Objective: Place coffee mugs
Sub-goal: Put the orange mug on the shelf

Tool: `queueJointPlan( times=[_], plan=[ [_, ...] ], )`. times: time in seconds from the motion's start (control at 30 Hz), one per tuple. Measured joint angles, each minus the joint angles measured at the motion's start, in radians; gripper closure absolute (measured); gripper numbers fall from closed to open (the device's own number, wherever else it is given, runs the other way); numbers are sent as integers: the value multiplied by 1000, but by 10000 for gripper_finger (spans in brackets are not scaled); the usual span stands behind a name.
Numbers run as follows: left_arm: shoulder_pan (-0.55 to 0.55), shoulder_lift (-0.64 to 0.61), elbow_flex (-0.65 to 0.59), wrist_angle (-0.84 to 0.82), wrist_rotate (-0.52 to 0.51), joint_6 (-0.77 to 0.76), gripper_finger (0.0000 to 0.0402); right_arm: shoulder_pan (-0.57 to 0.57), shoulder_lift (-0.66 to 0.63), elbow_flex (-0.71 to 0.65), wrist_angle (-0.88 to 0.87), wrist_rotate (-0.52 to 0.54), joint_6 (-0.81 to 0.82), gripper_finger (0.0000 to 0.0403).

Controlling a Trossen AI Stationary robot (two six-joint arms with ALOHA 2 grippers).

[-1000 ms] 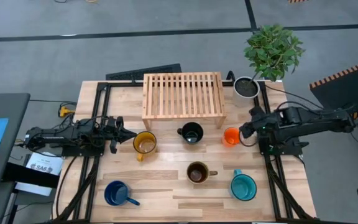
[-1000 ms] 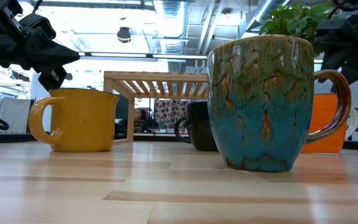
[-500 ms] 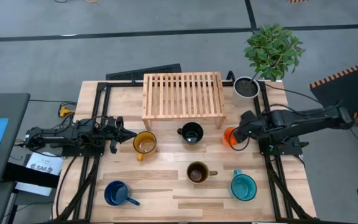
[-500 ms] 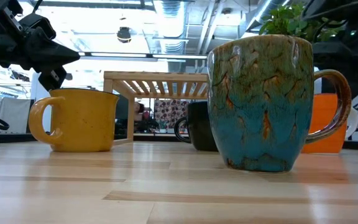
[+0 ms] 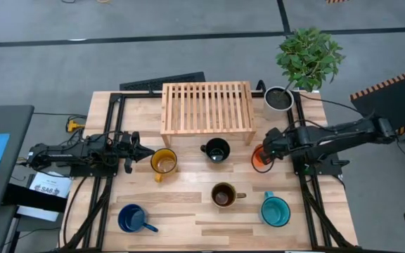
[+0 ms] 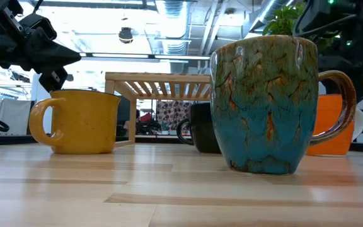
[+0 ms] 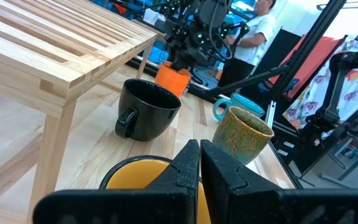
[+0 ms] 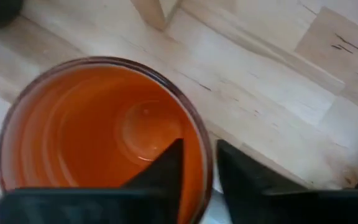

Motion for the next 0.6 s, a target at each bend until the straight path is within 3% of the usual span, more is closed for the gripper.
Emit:
queueJointPlan(
  times=[0.1,0.27,0.43,0.6],
  plan=[
    [0,0,0,0,0,0,401,0,-5,22,-38,-27,-46,367],
    [0,0,0,0,0,0,401,-8,-24,157,-178,-82,-180,366],
    [0,0,0,0,0,0,401,-33,-16,431,-399,-177,-339,366],
    [0,0,0,0,0,0,401,-85,108,774,-544,-279,-374,366]
  ],
)
